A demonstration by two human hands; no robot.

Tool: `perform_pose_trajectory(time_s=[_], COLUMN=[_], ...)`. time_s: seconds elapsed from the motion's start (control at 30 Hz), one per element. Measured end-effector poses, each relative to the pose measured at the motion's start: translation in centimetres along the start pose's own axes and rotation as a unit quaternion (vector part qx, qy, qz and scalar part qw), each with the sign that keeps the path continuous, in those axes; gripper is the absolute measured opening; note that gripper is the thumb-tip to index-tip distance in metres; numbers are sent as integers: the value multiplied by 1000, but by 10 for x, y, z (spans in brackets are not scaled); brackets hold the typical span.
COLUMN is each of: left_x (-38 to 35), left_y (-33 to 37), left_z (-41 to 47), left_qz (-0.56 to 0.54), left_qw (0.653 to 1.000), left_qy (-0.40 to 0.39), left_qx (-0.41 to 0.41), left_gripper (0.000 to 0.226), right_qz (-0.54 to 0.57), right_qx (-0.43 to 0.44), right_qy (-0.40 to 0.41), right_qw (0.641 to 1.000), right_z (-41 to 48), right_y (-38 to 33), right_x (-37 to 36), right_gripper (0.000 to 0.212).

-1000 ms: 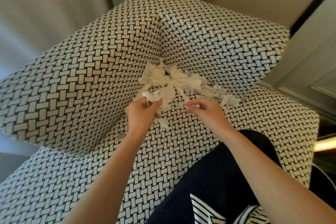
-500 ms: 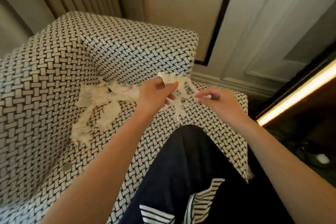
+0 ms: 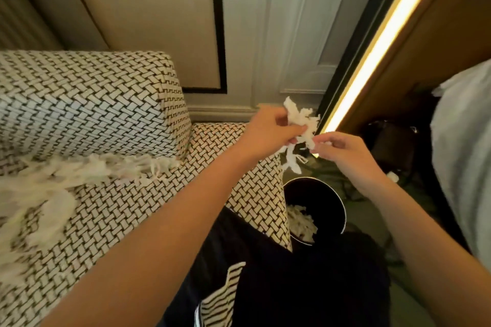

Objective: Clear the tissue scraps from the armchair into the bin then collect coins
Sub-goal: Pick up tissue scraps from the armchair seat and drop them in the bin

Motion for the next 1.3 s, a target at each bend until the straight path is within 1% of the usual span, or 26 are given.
perform_pose_trajectory(time_s=[0.1, 0.27, 0.37, 0.47, 0.53, 0.57, 0.67, 0.7, 0.8, 0.9, 0.97, 1.03, 1.1, 1.2, 1.3], left_x=[-46, -105, -130, -148, -153, -155, -155, -154, -148, -142, -140, -138, -134, -126, -117], left_y=[-10, -41, -58, -72, -80, -84, -94, -97, -99, -102, -103, -105, -106, -104, -99], left_z=[11, 27, 31, 32, 30, 31, 29, 28, 28, 28, 25, 22, 19, 15, 9], left_qz=[19, 90, 126, 139, 147, 152, 142, 138, 135, 143, 141, 139, 137, 128, 115], left_qw=[999, 991, 984, 979, 977, 975, 975, 975, 975, 973, 972, 971, 970, 971, 974], left_qy=[-46, -96, -115, -123, -128, -131, -127, -122, -114, -121, -127, -129, -131, -128, -121], left_qx=[14, 37, 57, 78, 85, 91, 118, 125, 132, 134, 142, 148, 150, 153, 151], left_gripper=[26, 29, 29, 27, 27, 30, 52, 56, 57, 51, 47, 44, 42, 39, 36], right_qz=[-4, -5, 27, 61, 86, 98, 113, 113, 107, 99, 85, 69, 54, 33, 3], right_qx=[-46, -126, -197, -258, -296, -311, -341, -351, -360, -358, -349, -333, -320, -306, -295], right_qy=[8, 14, 18, 10, 18, 23, 20, 14, -18, -59, -85, -94, -99, -121, -127], right_qw=[999, 992, 980, 964, 951, 945, 933, 930, 927, 926, 929, 936, 941, 944, 947], right_z=[5, 9, 6, 0, -4, -4, -6, -7, -9, -9, -8, -6, -6, -7, -8], right_y=[36, 100, 138, 167, 181, 187, 198, 199, 196, 188, 184, 179, 175, 166, 156], right_x=[17, 30, 29, 23, 17, 14, 3, 0, -7, -12, -14, -13, -12, -11, -9], right_gripper=[11, 14, 13, 8, 8, 10, 14, 17, 22, 26, 37, 50, 59, 61, 55])
Point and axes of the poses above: each hand's wrist, its own z-axis towards the middle knuckle, its own x-axis out of the back of the hand, y = z × x, the point moved 7 cm from there along z, towards the middle knuckle, and after that the axes turned 10 degrees about y, right-handed, at the moved point
